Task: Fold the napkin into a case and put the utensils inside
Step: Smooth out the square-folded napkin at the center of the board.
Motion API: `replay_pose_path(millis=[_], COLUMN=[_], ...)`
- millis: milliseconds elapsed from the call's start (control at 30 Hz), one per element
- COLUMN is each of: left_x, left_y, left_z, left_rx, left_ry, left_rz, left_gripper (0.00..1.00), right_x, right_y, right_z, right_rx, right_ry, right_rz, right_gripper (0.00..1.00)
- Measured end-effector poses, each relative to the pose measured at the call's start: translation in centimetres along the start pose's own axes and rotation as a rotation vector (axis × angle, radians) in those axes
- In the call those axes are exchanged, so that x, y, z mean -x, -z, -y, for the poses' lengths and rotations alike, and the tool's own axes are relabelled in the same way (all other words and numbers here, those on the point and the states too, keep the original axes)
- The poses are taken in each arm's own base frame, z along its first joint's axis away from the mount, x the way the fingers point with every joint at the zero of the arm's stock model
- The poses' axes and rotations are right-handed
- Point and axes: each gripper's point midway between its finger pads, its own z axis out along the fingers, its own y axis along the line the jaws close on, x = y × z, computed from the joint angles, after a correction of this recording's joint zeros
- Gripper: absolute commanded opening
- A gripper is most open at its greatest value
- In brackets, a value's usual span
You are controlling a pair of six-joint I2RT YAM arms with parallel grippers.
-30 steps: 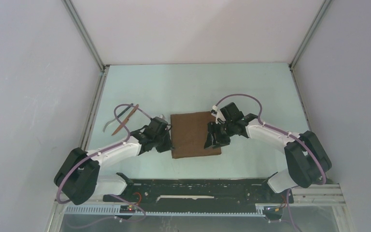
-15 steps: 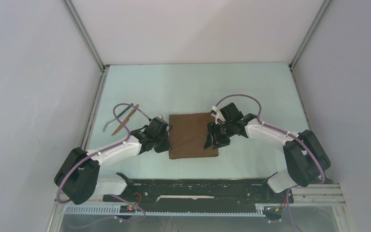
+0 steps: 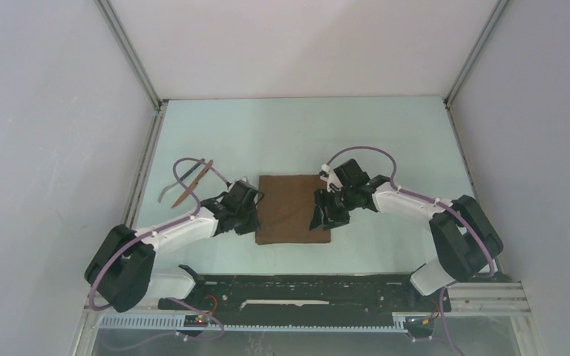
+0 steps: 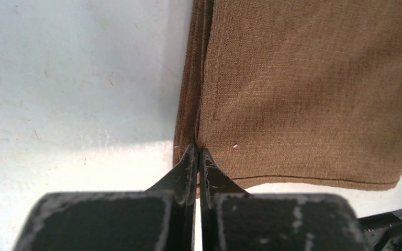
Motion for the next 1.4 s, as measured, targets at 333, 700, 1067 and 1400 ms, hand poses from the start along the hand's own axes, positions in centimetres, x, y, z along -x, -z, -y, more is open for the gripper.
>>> replay_pose_path(millis=[333, 700, 1067, 1400], left_x=[0.5, 1.0, 1.1, 0.9], left_y=[-0.9, -1.5, -1.6, -1.1], left_z=[-1.1, -1.3, -1.3, -1.6], left_rx=[0.043, 0.050, 0.036, 0.042], left_ry=[0.007, 0.017, 0.019, 0.012], left_rz=[0.005, 0.015, 0.015, 0.008], left_gripper=[0.00, 0.00, 0.00, 0.05], right_x=[0.3, -1.1, -1.2, -2.1], right_y=[-1.7, -3.9, -1.3, -2.1], right_z=[-2.1, -1.5, -2.6, -1.2], right_rx=[0.136, 0.226, 0.274, 0.248], right_ry=[-0.026, -0.100, -0.074, -0.113], right_rz=[-0.032, -0.077, -0.022, -0.054], right_gripper=[0.75, 0.75, 0.79, 0.78])
